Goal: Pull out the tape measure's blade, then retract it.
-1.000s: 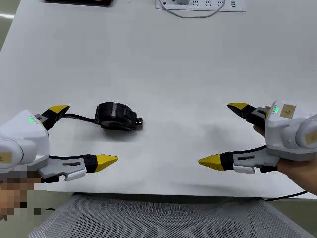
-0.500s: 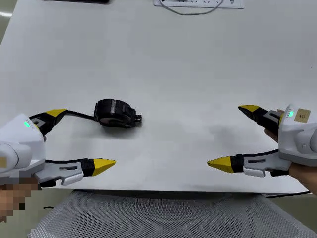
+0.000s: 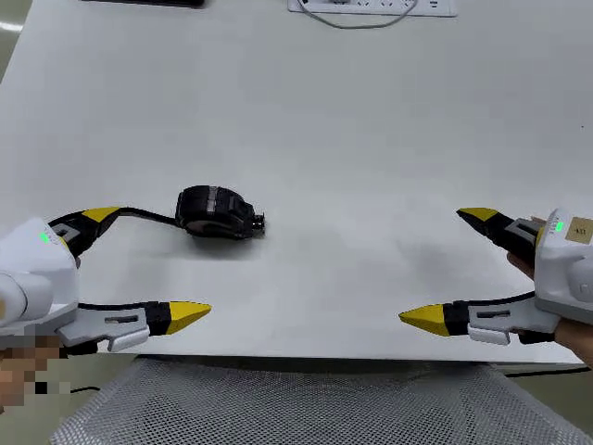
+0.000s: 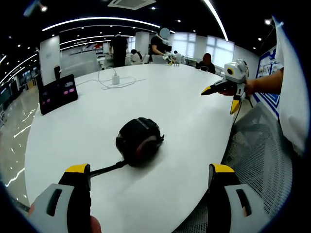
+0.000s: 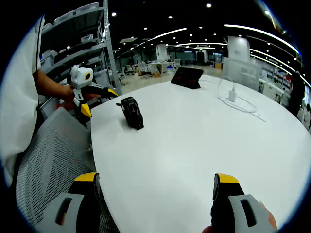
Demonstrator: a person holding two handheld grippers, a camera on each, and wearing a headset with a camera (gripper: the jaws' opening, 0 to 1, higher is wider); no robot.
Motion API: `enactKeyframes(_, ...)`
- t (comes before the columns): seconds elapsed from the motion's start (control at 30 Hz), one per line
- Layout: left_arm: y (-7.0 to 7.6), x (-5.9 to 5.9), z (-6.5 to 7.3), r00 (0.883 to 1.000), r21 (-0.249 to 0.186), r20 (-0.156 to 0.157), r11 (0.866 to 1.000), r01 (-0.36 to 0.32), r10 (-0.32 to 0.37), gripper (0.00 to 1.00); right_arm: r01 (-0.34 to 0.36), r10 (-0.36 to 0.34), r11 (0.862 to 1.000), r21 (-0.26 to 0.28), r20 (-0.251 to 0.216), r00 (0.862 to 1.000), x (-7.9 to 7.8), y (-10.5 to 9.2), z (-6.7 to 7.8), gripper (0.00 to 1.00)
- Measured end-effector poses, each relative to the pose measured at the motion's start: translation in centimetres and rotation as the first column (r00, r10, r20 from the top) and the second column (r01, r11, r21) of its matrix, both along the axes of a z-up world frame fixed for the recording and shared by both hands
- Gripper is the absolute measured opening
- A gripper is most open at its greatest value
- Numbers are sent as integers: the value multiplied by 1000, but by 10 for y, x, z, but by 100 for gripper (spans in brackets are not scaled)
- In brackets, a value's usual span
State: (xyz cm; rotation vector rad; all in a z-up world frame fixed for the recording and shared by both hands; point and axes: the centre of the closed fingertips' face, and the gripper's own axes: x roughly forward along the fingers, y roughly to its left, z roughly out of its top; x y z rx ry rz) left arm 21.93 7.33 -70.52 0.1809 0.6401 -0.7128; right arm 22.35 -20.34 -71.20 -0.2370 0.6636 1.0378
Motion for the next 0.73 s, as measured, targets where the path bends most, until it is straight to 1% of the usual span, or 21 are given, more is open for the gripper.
enactKeyframes(0.07,1,0,0,1000,1,4,1000,-1,1,99,4,-4,1000,1,-1,1000,0,-1,0,96)
enactKeyframes(0.13,3,-1,-1,1000,-1,-8,1000,-10,10,99,7,-7,1000,0,-4,1000,1,-2,-1,96)
enactKeyframes(0.17,5,-1,-1,1000,7,-5,1000,-10,10,99,9,-9,1000,0,-4,1000,1,-2,-1,96)
enactKeyframes(0.23,4,-1,-1,1000,2,-6,1000,-8,8,99,10,-10,1000,0,-5,1000,1,-3,-1,96)
enactKeyframes(0.27,5,-1,-2,1000,8,-6,1000,-9,9,99,11,-11,1000,0,-6,1000,0,-4,-1,96)
enactKeyframes(0.3,4,-3,-2,1000,-1,-19,1000,-5,4,99,11,-11,1000,-2,-7,1000,0,-4,-2,96)
enactKeyframes(0.33,6,-1,-2,1000,8,-9,1000,-12,12,99,12,-12,1000,-2,-8,1000,0,-5,-3,96)
enactKeyframes(0.37,5,-2,-3,1000,5,-16,1000,-9,9,99,13,-13,1000,-2,-9,1000,0,-6,-3,96)
enactKeyframes(0.5,6,-2,-3,1000,7,-13,1000,-10,10,99,15,-15,1000,-5,-12,1000,-1,-8,-4,96)
enactKeyframes(0.6,6,-2,-3,1000,3,-20,1000,-7,7,99,14,-14,1000,-7,-14,1000,-2,-8,-4,96)
enactKeyframes(0.73,7,-1,-3,1000,4,-18,1000,-9,9,99,15,-15,1000,-6,-17,1000,-3,-8,-4,96)
